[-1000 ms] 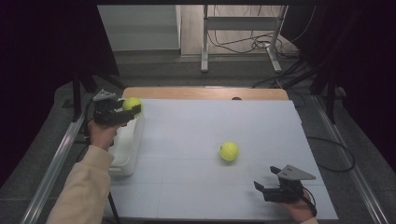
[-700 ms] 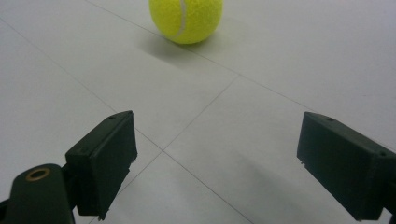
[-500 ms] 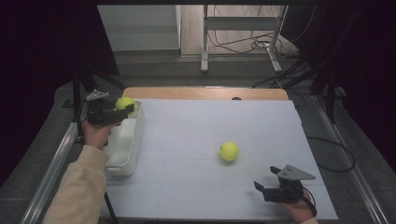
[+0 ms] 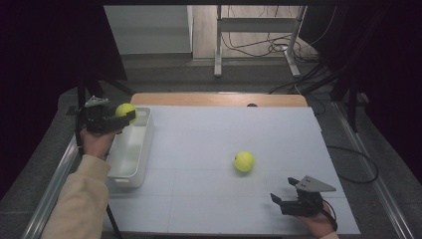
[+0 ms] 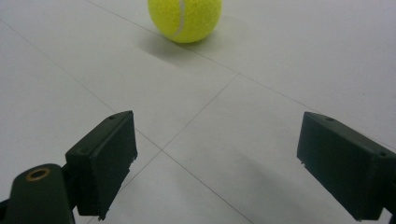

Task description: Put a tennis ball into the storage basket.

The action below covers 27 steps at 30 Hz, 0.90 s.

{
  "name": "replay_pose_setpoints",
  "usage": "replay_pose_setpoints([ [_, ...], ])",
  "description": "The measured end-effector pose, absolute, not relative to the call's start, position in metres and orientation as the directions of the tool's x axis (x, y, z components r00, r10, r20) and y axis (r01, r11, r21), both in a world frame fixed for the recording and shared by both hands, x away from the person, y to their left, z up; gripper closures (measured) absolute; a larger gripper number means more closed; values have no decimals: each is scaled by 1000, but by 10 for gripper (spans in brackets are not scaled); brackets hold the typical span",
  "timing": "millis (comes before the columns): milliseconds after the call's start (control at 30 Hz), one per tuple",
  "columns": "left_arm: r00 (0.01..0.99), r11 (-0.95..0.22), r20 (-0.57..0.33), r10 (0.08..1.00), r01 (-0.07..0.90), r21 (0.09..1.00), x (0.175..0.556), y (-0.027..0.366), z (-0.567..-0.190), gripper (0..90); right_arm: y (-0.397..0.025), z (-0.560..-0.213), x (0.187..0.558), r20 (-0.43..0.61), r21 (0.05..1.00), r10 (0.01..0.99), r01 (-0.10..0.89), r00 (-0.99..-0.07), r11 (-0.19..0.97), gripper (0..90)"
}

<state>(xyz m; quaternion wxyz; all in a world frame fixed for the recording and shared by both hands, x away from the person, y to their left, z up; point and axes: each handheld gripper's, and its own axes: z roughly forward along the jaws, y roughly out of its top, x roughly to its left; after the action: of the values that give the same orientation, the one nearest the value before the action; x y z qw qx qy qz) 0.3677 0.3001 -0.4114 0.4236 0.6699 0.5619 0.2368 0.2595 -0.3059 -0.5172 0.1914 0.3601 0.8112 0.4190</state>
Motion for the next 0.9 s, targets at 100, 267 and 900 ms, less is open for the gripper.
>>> replay_pose_setpoints([
  [100,250,-15,-151,956,558,830,367,302,-412,269,-306,-517,260,-8,819,746,424,-666,387,125],
  [267,247,-15,-150,957,561,828,368,302,-413,269,-306,-517,260,-9,818,746,424,-666,388,125],
  [900,229,-44,-130,965,627,778,395,293,-431,269,-306,-518,260,-7,818,747,426,-665,387,125],
])
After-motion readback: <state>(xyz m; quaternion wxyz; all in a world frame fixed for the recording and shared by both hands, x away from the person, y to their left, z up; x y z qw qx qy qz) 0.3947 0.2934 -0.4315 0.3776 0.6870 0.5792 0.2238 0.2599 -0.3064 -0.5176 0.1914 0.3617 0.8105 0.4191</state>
